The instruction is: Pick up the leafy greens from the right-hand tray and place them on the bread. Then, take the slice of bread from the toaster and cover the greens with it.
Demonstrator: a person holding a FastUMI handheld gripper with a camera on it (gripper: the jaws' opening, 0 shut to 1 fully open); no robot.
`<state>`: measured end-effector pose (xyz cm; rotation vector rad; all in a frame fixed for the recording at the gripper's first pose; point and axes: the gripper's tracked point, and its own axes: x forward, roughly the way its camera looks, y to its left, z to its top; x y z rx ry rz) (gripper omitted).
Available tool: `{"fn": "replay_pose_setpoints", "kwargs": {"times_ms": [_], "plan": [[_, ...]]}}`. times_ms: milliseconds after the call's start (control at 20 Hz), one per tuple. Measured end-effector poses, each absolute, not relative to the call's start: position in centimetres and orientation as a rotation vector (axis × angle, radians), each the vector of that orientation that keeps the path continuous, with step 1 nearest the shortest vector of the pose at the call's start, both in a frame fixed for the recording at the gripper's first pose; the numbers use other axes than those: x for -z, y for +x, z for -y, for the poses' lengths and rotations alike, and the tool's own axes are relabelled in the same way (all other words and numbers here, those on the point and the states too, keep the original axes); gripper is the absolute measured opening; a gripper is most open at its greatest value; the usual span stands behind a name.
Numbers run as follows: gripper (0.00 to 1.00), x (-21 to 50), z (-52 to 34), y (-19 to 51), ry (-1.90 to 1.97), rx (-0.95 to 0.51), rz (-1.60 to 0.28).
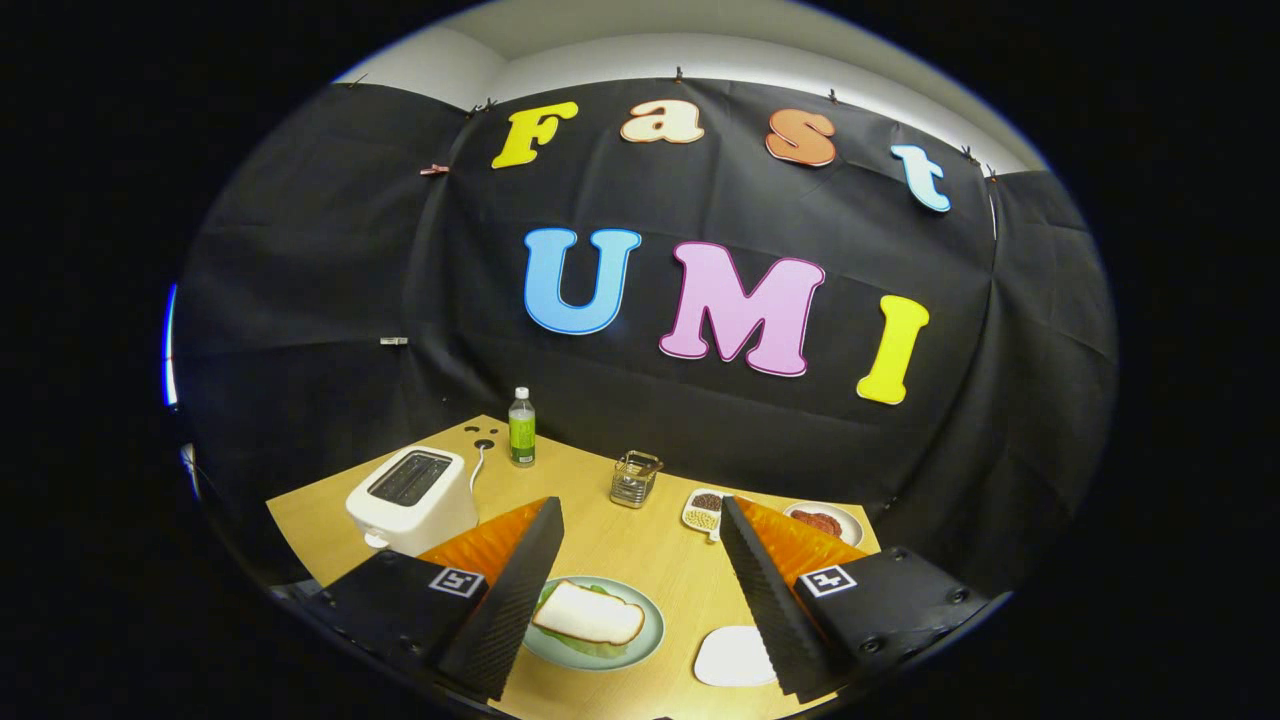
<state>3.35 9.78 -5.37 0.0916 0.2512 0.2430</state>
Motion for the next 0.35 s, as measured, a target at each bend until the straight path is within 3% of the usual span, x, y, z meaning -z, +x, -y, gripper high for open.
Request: {"fn": "replay_pose_setpoints", "kwargs": {"times_ms": [350], "plan": [[0.98,5.76,-10.23,3.12,0.064,-0.245,-0.261]]}}
